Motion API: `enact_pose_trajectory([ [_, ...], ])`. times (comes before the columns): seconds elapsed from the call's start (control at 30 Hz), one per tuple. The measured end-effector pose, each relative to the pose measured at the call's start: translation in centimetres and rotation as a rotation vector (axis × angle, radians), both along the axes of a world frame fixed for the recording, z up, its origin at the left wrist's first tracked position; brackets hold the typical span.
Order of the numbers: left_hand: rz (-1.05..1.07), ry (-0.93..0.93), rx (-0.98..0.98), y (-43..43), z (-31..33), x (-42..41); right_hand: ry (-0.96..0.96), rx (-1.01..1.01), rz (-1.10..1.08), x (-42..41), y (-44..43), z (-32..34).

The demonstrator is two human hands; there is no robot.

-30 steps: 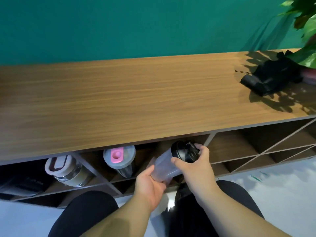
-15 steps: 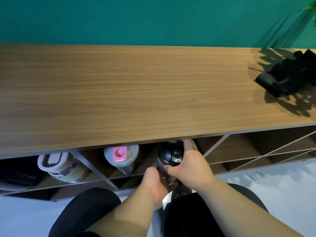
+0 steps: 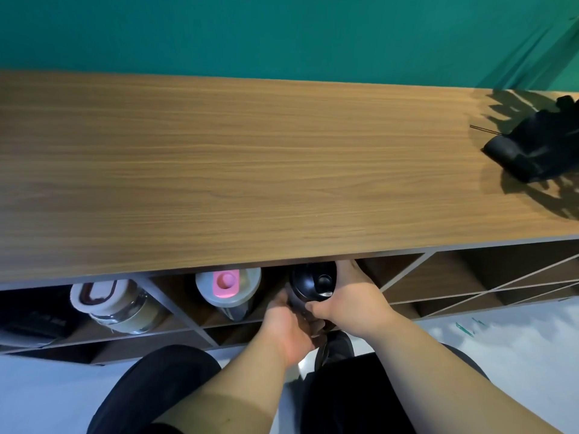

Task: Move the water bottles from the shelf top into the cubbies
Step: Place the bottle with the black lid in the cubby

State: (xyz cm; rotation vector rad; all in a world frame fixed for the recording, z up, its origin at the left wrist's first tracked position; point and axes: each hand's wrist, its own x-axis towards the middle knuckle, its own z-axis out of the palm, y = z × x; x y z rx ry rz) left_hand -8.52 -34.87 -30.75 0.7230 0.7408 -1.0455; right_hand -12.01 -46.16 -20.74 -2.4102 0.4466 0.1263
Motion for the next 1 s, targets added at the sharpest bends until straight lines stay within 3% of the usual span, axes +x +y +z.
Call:
enact_pose_trajectory([
  [0.43,-0.144,-0.063,0.174,1.0,2.9,-0.3,-0.029,0.114,0.002,0.1,-0.7,-1.3],
  [0.6,-0.255,-0.492,0.592,2.3,4.7,-1.7,-0.047,0.223,-0.018,-1.1,-1.3,-1.2],
  [0.7,-0.318,-0.834,0.708,2.7,5.2,-1.4,-0.045,0.278,0.003,-1.2,-1.4,-0.9],
  [1.0,-0.331,-0.862,0.622,2.8,5.3,-1.0,-0.051,0.293,-0.044,-0.6,-1.3,-1.6],
])
